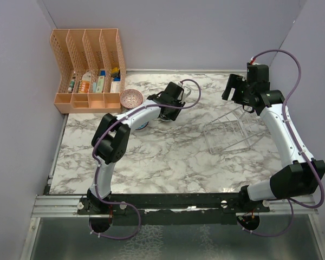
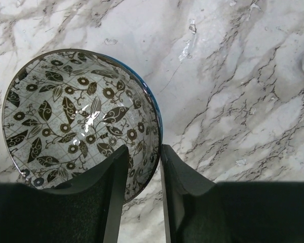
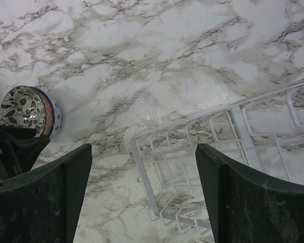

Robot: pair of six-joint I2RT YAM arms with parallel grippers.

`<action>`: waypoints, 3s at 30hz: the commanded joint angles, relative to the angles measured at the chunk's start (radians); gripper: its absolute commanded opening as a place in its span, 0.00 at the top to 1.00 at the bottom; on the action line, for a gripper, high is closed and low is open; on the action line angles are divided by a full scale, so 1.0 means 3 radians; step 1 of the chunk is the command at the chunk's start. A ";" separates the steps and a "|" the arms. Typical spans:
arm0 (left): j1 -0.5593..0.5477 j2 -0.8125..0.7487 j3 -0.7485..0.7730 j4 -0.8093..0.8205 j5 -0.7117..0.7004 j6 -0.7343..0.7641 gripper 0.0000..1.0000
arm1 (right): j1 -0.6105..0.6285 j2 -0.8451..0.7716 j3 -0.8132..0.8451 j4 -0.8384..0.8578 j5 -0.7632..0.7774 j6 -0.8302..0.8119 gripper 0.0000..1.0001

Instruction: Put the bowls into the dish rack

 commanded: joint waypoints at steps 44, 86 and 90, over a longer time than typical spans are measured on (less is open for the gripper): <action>0.0041 -0.1185 -0.0143 0.0908 0.0670 -0.1130 1.00 | -0.0018 -0.0150 0.0828 -0.0188 -0.0232 0.0385 0.19; -0.1105 -0.0411 -0.2569 0.6379 -0.0909 -0.6026 1.00 | -0.0038 -0.0467 0.0776 -0.0263 -0.0315 0.0285 0.18; -0.1146 -0.0308 -0.2510 0.6408 -0.1015 -0.6089 1.00 | -0.0041 -0.0492 0.0748 -0.0263 -0.0335 0.0286 0.18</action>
